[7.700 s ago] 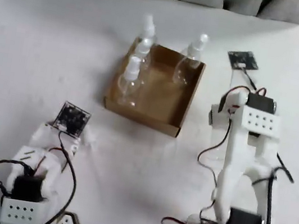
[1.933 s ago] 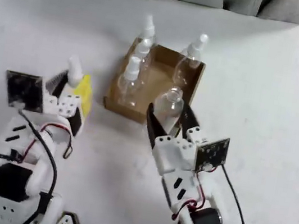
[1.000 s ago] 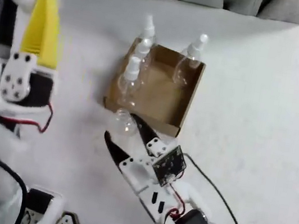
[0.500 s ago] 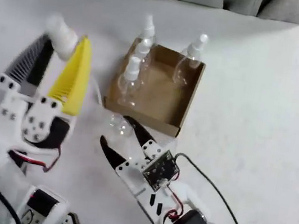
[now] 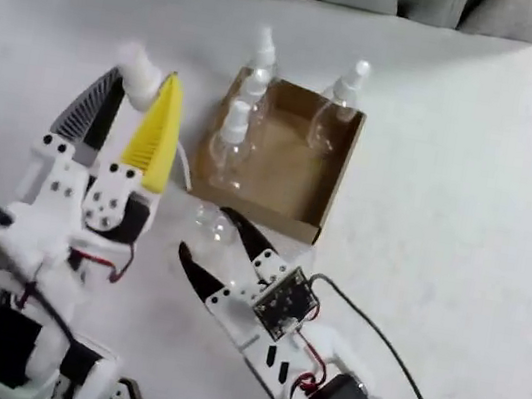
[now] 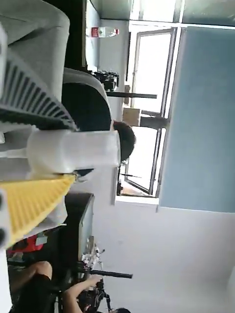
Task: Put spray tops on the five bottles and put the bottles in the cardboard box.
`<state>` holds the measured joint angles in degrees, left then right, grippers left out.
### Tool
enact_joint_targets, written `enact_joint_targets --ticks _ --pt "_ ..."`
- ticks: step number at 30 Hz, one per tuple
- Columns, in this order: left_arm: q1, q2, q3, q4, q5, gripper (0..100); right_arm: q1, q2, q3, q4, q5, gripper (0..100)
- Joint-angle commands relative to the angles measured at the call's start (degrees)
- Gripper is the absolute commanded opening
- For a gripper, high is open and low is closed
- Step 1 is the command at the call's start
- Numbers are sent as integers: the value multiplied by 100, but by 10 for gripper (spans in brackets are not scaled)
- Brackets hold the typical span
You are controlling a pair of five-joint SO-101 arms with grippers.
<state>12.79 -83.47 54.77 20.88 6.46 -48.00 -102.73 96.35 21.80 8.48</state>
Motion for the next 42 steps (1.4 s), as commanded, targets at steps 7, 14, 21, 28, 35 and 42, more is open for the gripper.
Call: enact_joint_targets --ticks 7,14,21,28,35,42 --pt "-171 -57 79 -105 853 20 22 -57 44 180 35 16" --pt "-119 -338 97 343 897 20 22 -57 44 189 35 16" --pt "-154 -1393 809 571 897 20 -4 -57 44 207 35 16" --pt "-171 -1490 1099 62 897 20 -22 -57 44 409 70 16" --pt "-127 -1490 1108 -105 897 20 -22 -57 44 418 70 16" --pt "251 -1534 1811 -132 897 20 -22 -57 44 418 70 16"
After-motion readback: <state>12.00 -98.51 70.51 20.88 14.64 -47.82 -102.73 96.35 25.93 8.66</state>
